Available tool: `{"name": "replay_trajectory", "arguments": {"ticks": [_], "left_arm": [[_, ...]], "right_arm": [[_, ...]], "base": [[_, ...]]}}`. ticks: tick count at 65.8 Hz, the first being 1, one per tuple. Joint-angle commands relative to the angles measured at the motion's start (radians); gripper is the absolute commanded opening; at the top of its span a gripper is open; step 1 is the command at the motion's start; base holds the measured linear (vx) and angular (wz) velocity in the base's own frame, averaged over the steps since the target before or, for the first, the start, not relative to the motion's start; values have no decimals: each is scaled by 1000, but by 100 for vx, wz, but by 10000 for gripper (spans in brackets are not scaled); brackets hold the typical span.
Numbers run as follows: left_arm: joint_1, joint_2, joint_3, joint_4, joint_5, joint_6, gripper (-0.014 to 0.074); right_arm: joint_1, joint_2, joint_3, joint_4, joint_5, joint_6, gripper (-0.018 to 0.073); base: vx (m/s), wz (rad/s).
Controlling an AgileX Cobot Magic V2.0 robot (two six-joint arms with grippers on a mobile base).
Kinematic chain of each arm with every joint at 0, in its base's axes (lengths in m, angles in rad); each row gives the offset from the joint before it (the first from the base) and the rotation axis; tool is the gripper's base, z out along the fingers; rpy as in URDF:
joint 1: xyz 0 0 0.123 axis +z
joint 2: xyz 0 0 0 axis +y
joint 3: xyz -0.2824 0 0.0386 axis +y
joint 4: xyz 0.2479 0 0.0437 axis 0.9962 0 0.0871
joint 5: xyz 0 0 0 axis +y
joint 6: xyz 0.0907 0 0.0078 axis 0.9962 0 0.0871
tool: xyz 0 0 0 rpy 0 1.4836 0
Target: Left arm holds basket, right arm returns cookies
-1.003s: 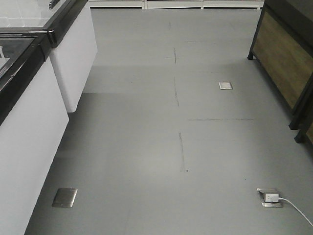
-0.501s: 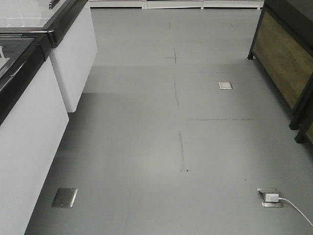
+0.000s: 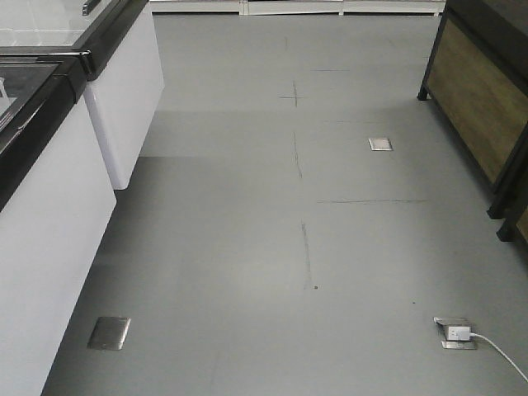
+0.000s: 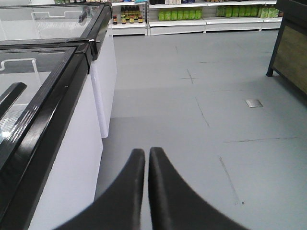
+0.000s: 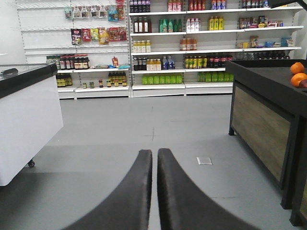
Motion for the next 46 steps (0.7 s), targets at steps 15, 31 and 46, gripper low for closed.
{"name": "replay_trajectory", "arguments": {"ticks": [15,31,46], "left_arm": [[-7,9,-35,0,-73,-13,222],[-7,9,-35,0,-64,-13,441],[-7,9,-35,0,-105,-13,493]], "right_arm": [[-3,-13,18,-6,-75,1,-6],[-3,-13,18,-6,-75,1,-6],[-3,-13,18,-6,-74,1,-6]], "base": [[0,0],[0,0],[0,0]]}}
